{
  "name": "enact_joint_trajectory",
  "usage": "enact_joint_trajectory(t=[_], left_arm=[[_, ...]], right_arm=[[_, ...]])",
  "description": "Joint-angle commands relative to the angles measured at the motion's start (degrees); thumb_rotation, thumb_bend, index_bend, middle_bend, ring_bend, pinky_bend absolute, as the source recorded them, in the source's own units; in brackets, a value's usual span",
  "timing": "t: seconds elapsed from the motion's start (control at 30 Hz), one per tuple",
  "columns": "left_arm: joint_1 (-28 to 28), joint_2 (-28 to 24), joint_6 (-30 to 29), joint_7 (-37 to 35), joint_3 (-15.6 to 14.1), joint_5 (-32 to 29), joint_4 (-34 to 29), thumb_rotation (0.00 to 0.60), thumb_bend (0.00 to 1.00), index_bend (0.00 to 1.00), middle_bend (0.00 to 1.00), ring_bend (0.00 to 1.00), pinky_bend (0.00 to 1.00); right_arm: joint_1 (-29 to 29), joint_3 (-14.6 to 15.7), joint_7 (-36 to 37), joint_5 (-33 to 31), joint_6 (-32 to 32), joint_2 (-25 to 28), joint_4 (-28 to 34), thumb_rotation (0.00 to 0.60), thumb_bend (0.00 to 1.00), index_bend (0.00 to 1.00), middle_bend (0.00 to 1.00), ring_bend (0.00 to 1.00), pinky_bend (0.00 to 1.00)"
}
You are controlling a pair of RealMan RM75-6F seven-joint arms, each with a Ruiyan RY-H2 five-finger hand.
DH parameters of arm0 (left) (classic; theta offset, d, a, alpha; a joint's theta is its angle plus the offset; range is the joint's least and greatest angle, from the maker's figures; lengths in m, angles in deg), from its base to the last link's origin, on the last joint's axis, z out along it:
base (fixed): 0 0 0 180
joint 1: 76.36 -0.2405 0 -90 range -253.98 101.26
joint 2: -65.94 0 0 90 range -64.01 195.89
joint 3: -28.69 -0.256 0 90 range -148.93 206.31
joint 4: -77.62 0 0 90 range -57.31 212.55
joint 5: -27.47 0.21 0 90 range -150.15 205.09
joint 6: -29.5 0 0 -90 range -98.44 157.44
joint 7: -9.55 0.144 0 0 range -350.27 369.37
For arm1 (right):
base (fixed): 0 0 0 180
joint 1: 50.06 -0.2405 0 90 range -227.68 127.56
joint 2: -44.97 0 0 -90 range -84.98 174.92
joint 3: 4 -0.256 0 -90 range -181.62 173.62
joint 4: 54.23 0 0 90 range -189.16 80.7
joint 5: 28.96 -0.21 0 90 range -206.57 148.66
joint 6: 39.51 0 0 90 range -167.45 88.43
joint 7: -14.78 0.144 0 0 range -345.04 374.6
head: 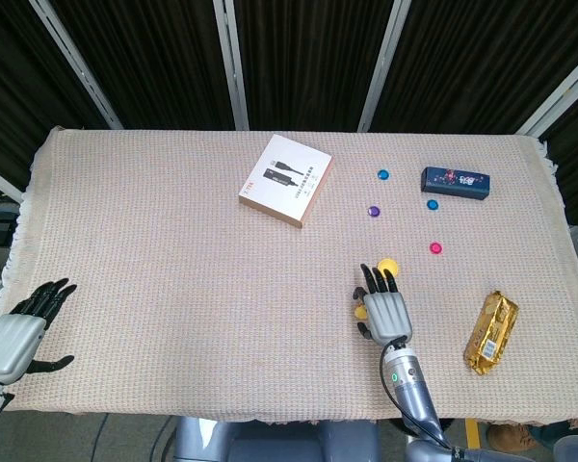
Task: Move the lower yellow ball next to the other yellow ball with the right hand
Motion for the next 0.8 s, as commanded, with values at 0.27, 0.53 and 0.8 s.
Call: enact_joint_trajectory(t=[0.27, 0.53, 0.8], left_arm=[[0.07, -0.1, 0.07, -0.19, -0.1, 0.21, -0.12, 0.6, 0.0, 0.0, 0.0, 0.0, 0.22], [0.07, -0.14, 0.04, -0.18, -0.17, 0.36, -0.22, 0.6, 0.0, 0.0, 0.0, 0.0, 0.22], [0.12, -0.22, 0.16, -0.27, -0.21, 0.36, -0.3, 0.6, 0.0, 0.0, 0.0, 0.0, 0.22]], right_arm=[[-0.33, 0.49, 2.63, 0.36, -0.4, -0.95, -3.3, 0.6, 0.24, 0.43, 0.0, 0.0, 0.0], [-0.35, 0.79, 3.5, 0.98, -0.15, -0.91, -3.78, 0.6, 0.24, 0.48, 0.0, 0.0, 0.0], [-0.38, 1.01, 4.13, 1.68, 0.17, -0.54, -3.67, 0.6, 0.24, 0.51, 0.0, 0.0, 0.0]])
